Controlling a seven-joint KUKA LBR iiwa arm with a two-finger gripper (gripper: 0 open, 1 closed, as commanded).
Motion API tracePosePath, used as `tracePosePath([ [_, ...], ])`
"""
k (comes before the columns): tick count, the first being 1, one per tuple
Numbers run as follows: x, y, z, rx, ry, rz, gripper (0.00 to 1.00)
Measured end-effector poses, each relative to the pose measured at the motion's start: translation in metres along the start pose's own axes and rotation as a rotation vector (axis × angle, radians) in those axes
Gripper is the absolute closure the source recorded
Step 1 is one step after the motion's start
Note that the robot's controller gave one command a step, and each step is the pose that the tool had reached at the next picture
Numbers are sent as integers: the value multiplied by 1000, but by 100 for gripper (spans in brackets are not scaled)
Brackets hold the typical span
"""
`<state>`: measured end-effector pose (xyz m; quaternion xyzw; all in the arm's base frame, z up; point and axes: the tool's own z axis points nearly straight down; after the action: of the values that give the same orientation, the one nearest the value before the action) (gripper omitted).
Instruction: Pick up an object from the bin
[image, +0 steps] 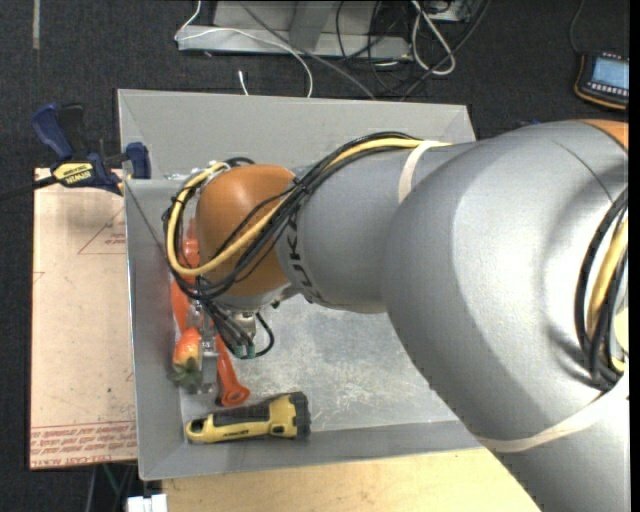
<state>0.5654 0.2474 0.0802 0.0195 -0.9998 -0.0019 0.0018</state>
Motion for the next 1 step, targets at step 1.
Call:
tracePosePath([
  [1, -1, 0, -7, -1, -2, 1, 100],
])
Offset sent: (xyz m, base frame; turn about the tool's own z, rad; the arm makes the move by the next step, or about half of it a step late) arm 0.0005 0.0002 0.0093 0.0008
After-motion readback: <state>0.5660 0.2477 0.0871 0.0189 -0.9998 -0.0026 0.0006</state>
